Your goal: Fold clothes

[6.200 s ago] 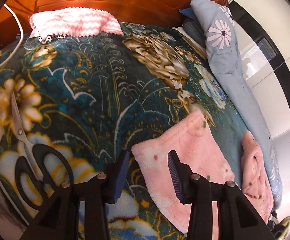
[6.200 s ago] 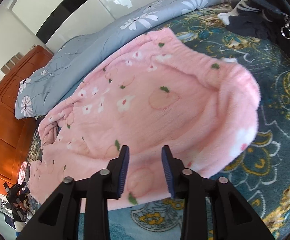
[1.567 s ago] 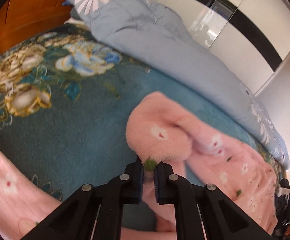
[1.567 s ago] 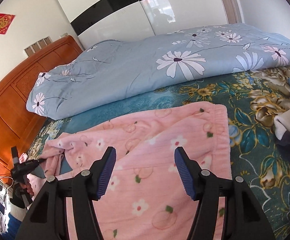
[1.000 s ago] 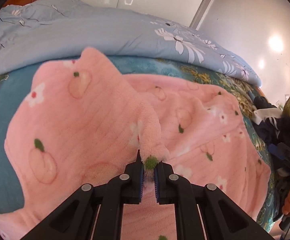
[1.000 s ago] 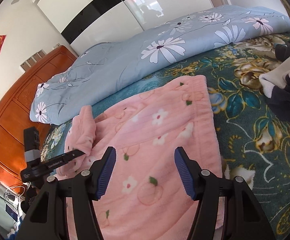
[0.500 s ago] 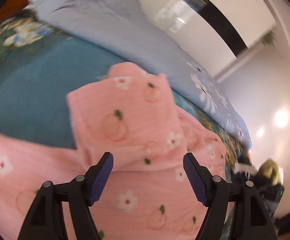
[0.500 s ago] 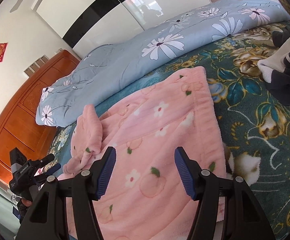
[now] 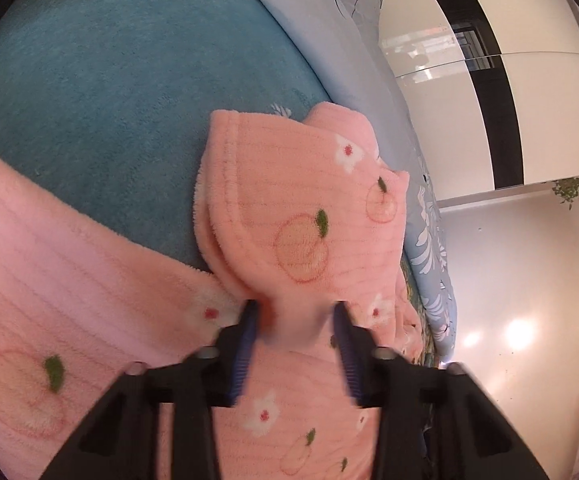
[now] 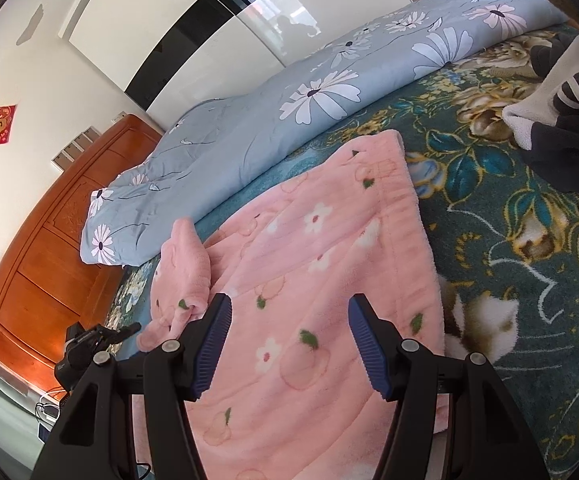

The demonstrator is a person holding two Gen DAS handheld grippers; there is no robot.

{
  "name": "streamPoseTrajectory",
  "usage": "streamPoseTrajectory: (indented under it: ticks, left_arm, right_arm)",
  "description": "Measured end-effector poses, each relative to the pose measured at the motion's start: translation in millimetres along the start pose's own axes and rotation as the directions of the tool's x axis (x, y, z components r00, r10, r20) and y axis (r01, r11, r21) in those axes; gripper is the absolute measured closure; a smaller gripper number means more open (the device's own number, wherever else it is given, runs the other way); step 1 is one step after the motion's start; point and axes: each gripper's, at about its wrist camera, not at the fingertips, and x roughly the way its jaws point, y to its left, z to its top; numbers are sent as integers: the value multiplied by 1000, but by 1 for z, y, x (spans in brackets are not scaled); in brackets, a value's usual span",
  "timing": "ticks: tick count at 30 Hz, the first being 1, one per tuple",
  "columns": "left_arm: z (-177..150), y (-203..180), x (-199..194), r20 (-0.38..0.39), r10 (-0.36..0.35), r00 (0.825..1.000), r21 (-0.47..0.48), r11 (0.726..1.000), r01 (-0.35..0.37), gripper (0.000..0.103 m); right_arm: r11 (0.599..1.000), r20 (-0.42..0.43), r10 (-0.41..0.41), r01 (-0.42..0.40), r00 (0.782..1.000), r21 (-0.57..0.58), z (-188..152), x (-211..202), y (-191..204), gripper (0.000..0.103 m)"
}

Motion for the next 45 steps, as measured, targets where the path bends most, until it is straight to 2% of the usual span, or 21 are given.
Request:
streamPoseTrajectory:
  ticks: [3,6,8,10,13,15,16,20,21,23,25,28,33,34,37,39,41,43,45]
  left_arm:
    - [8,-12,-5,13,32,999,83,996,-33,94]
    - [30,-30,-23,72,55,996,165,984,-67,94]
    - [52,-43,-43,142,100,985,235,963,-132,94]
    - [75,-53,-68,225,151,963,302,928,-216,94]
    - [111,-59,-109,349,212,913,371,863,-342,94]
    - [134,-55,-135,420,255,871,386,818,-426,94]
    - [145,-49,-148,459,278,844,386,794,-470,94]
    - [189,-15,-189,585,376,719,341,691,-638,94]
    - [201,-3,-193,594,401,698,318,679,-661,94]
    - [223,25,-198,593,451,667,273,667,-693,94]
    - [240,55,-193,584,516,627,233,633,-738,94]
    - [251,93,-184,563,581,588,202,593,-779,94]
    - [265,133,-174,511,640,574,149,591,-792,94]
    - [265,135,-172,505,643,576,143,596,-790,94]
    - [266,136,-171,496,626,602,128,632,-764,94]
    - [266,126,-174,511,599,617,141,650,-747,94]
    - [269,115,-177,511,581,633,155,662,-733,94]
    - [271,105,-180,510,564,650,167,676,-718,94]
    - [275,100,-184,497,542,678,171,705,-688,94]
  right_arm:
    - [1000,-11,-16,16,1000,12,0,1,-2,41]
    - [999,-21,-32,32,999,20,-1,2,-3,41]
    - [999,-29,-44,45,999,11,-1,3,0,41]
    - [998,-36,-60,60,998,0,0,4,2,41]
    - [996,-46,-88,87,995,-13,1,7,6,41]
    - [995,-51,-104,103,993,-17,1,11,9,41]
    - [994,-55,-111,110,992,-18,0,14,10,41]
    - [991,-80,-132,132,988,-16,-3,26,13,41]
    - [990,-87,-138,137,987,-16,-4,29,14,41]
    - [988,-97,-151,150,984,-17,-6,33,15,41]
    - [986,-106,-164,163,981,-18,-9,37,16,41]
    - [982,-119,-187,186,975,-24,-12,41,16,41]
    - [974,-128,-226,225,966,-21,-14,38,10,41]
    - [973,-129,-233,232,964,-20,-14,38,10,41]
    - [974,-126,-227,223,966,-49,-10,43,21,41]
    - [977,-133,-191,175,973,-121,-5,57,46,41]
    - [968,-166,-133,93,977,-232,-1,81,87,41]
    - [928,-243,-80,-16,967,-371,-8,117,140,41]
    - [855,-302,-79,-91,950,-511,-23,156,192,41]
